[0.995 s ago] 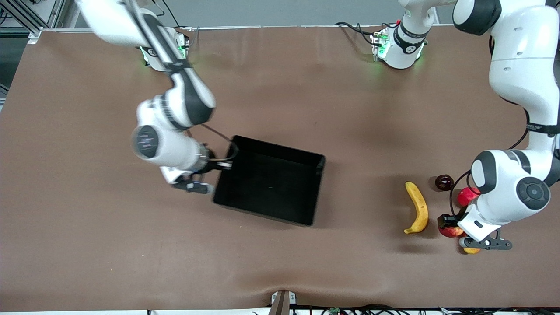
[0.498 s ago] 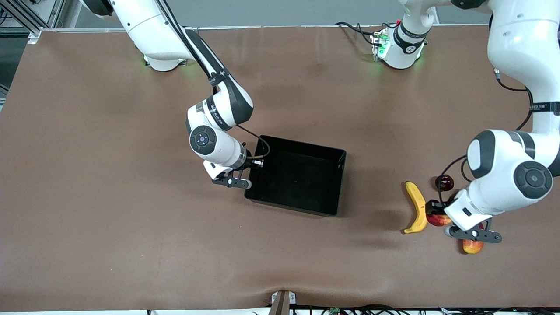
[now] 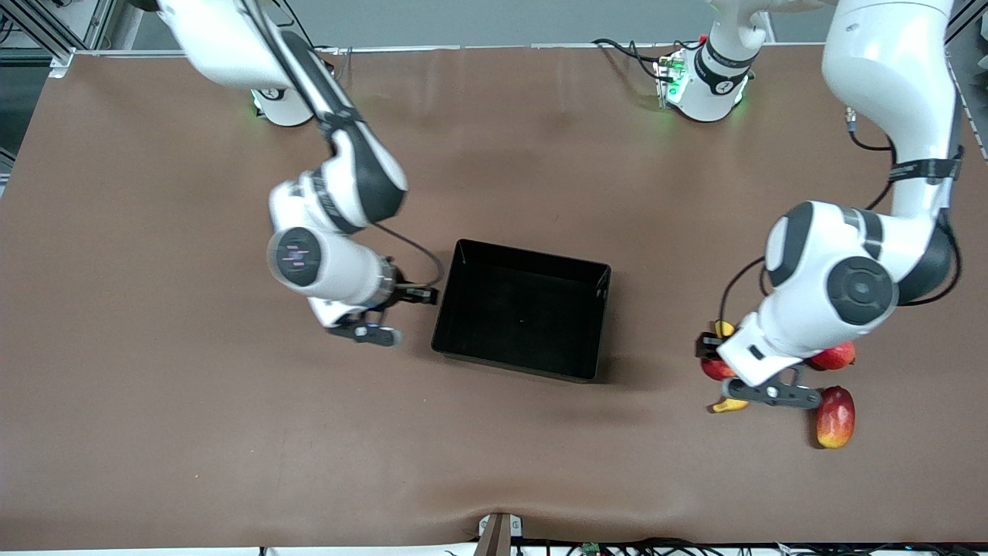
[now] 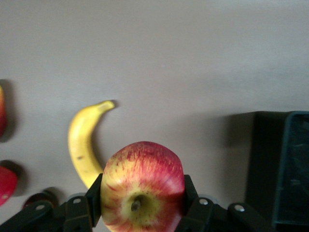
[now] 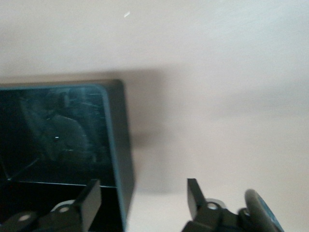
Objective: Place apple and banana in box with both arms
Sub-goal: 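Carry the apple into the box with the left gripper while the right gripper withdraws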
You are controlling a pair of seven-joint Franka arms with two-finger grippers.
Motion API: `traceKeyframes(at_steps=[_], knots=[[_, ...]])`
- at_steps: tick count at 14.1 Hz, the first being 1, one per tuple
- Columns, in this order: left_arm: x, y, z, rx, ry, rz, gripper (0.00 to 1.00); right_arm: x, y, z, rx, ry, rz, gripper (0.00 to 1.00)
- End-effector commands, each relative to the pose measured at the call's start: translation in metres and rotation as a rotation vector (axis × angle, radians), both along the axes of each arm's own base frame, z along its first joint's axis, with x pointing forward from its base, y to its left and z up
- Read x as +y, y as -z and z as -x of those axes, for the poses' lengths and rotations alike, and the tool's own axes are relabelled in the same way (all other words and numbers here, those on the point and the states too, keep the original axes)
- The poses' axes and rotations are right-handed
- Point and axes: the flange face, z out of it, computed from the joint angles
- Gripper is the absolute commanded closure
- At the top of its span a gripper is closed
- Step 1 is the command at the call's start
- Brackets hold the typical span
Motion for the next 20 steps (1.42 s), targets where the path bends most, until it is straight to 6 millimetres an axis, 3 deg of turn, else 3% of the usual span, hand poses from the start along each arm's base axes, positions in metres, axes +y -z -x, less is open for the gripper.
traceKeyframes(at_steps=[1, 5, 6, 7, 8, 10, 12, 15, 18, 20], knots=[[-0.045, -0.006, 0.021, -0.005, 0.003, -0.021, 1.0, -0.04, -0.064, -0.008, -0.027, 0.005, 0.092, 0.0], [-0.125, 0.007, 0.05, 0.003, -0.023, -0.016, 1.0, -0.123, -0.117, -0.027, 0.018, 0.106, 0.145, 0.0], [-0.144, 0.015, 0.057, 0.012, -0.019, -0.017, 1.0, -0.137, -0.122, -0.028, 0.029, 0.124, 0.154, 0.0], [-0.16, 0.019, 0.065, 0.013, -0.014, -0.015, 1.0, -0.154, -0.125, -0.028, 0.046, 0.136, 0.159, 0.0], [-0.169, 0.027, 0.067, 0.008, -0.03, -0.007, 1.0, -0.176, -0.14, -0.025, 0.05, 0.147, 0.155, 0.0], [-0.189, 0.043, 0.075, 0.003, -0.073, 0.001, 1.0, -0.199, -0.181, -0.006, 0.021, 0.132, 0.141, 0.0], [-0.215, 0.064, 0.087, 0.005, -0.069, -0.006, 1.0, -0.207, -0.201, 0.007, -0.006, 0.123, 0.222, 0.0], [-0.243, 0.101, 0.107, 0.027, -0.103, -0.016, 1.0, -0.232, -0.204, 0.03, 0.006, 0.141, 0.217, 0.0], [-0.236, 0.146, 0.13, 0.077, -0.096, -0.052, 1.0, -0.267, -0.204, 0.04, -0.001, 0.139, 0.208, 0.0], [-0.234, 0.158, 0.138, 0.096, -0.097, -0.059, 1.0, -0.287, -0.208, 0.042, -0.003, 0.112, 0.183, 0.0]])
